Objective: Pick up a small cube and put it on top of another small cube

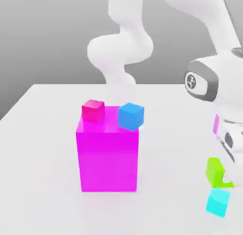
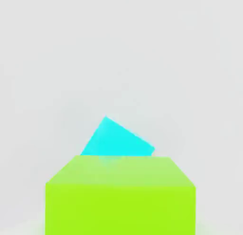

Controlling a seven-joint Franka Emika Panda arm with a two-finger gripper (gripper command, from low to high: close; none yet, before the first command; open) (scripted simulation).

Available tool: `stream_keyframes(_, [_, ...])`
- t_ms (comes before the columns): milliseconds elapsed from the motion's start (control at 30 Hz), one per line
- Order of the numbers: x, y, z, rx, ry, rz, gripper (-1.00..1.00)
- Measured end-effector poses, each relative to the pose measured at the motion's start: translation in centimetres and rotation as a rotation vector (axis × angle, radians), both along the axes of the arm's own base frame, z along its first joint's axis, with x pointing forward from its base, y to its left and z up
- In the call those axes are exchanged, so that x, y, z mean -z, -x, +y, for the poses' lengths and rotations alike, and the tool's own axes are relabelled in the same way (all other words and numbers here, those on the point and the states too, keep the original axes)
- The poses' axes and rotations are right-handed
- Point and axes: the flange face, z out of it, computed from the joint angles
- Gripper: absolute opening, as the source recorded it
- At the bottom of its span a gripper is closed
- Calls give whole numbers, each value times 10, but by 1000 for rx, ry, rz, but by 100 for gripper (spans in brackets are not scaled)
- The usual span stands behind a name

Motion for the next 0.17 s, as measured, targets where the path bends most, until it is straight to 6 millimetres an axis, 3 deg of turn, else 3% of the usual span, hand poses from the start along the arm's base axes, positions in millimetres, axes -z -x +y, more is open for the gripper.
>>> stream_keyframes(33, [13,1,1,-1,0,0,-100])
stream_keyframes(67, [22,1,1,-1,1,0,100])
stream_keyframes(167, [22,1,1,-1,1,0,100])
